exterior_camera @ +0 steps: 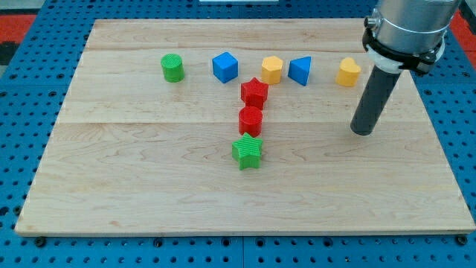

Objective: Push the red star into the red circle

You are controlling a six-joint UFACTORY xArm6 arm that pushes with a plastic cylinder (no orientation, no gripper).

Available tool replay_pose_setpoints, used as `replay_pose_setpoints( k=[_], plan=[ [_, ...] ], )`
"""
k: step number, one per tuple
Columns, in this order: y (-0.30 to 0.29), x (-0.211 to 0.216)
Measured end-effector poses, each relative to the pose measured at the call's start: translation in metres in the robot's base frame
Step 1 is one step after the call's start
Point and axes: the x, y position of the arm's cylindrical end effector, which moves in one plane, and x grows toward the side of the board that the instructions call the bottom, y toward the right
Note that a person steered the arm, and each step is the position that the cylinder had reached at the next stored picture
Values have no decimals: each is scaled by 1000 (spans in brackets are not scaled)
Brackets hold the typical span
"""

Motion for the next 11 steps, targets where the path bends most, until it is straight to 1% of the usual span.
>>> replay_pose_setpoints(
  k=[2, 3, 4, 5, 6, 7, 8, 9, 10, 11],
  plan=[
    [26, 20],
    [26, -1],
    [5, -47],
    [-7, -50],
    [-34, -70],
    [-61, -76],
    [-84, -103],
    [-91, -103],
    [-112, -92],
    [-158, -99]
  ],
)
